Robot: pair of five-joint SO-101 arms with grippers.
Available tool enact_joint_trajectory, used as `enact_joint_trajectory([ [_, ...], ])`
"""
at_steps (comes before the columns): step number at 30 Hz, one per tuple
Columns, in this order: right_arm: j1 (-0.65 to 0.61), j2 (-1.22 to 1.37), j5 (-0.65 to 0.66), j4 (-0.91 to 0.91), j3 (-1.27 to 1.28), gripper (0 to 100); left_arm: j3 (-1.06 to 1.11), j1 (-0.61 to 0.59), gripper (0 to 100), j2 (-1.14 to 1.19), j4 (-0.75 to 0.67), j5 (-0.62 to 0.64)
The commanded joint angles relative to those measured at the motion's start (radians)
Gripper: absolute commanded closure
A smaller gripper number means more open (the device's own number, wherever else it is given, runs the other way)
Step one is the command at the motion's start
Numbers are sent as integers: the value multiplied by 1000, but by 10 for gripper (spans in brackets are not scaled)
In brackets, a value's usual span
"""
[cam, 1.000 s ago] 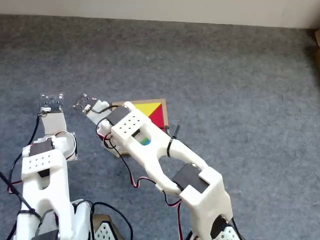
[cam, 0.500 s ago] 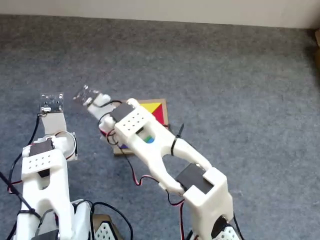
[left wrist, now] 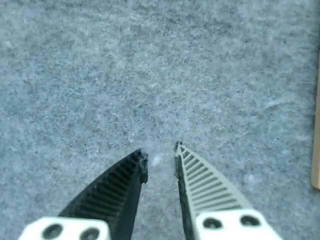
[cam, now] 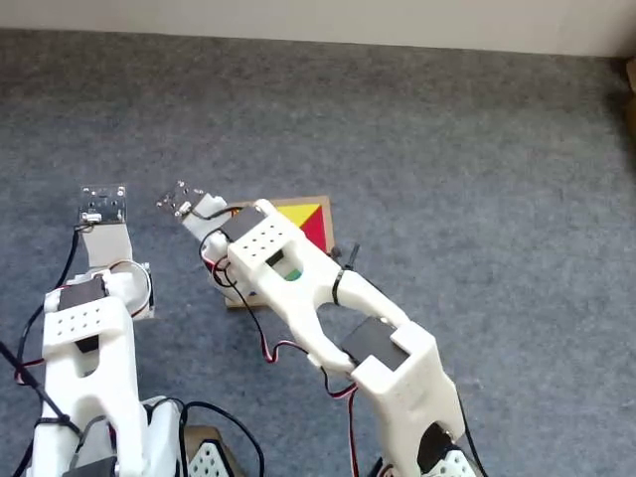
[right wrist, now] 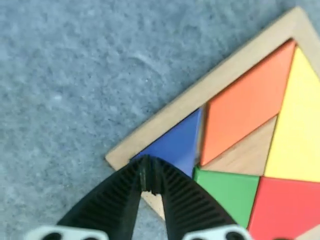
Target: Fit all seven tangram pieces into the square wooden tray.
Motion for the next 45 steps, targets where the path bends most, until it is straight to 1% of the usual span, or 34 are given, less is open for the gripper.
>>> enact_joint_trajectory([
  [1,33,-22,5,76,-27,983,-30,-8,891,-19,-18,9],
  [6,68,-159,5,91,-44,983,-33,-8,891,-19,-18,9],
  [16,168,-564,5,84,228,983,-35,42,896,-27,-20,9],
  [18,199,-656,5,87,288,983,-33,56,919,-28,-20,9],
  [20,229,-742,5,90,351,983,-36,73,987,-30,-20,9],
  [21,246,-785,5,90,389,983,-35,82,999,-38,-20,9],
  [22,263,-829,5,90,430,983,-28,88,988,-53,-18,9],
  [26,338,-1004,5,84,601,983,44,101,995,-185,-18,9],
  [33,496,-1311,5,82,843,983,234,139,995,-536,-15,8],
  [39,610,-1561,5,84,1047,983,341,154,995,-782,-11,11],
  [43,644,-1741,5,90,1181,983,383,206,995,-912,61,6],
  [45,654,-1830,5,84,1254,983,390,214,995,-975,112,6],
])
